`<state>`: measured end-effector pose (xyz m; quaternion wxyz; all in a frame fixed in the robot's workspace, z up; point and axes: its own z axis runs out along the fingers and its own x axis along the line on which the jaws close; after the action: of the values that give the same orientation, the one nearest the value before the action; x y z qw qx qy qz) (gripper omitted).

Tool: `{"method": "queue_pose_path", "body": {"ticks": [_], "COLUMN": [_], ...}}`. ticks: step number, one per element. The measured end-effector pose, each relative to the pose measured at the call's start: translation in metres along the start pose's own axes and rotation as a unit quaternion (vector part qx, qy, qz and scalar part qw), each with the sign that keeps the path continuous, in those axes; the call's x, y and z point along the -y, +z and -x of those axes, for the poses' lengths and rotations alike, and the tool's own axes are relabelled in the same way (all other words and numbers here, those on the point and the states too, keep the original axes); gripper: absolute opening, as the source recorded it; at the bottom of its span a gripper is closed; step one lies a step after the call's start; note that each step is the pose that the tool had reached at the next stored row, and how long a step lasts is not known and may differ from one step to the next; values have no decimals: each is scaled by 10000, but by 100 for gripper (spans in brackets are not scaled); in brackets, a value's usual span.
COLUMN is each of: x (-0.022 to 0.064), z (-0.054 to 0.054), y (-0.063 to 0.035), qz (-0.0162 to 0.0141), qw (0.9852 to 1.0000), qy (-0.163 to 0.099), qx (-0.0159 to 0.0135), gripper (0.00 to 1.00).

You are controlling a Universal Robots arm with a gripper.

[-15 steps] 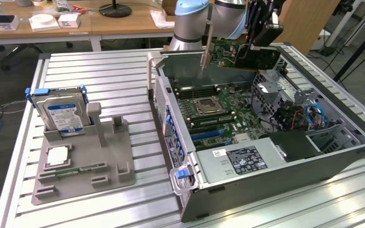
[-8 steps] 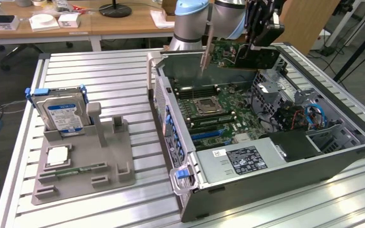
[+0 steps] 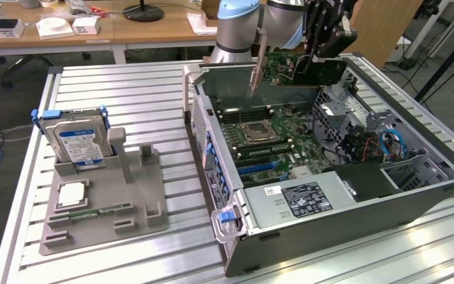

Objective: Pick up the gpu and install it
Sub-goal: 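Insert the gpu into the slot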

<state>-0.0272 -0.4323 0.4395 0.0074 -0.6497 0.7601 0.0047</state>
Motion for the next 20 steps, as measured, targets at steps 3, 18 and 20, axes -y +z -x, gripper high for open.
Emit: {"method": "queue_pose_path", "body": {"ticks": [3,18,20], "x": [0,0,0], "z": [0,0,1], "y": [0,9,12], "qz": [0,2,3], "qw": [10000,10000,9999], "qy": [-1,-97,-158], "qx": [0,0,0], "gripper": [26,26,26]}}
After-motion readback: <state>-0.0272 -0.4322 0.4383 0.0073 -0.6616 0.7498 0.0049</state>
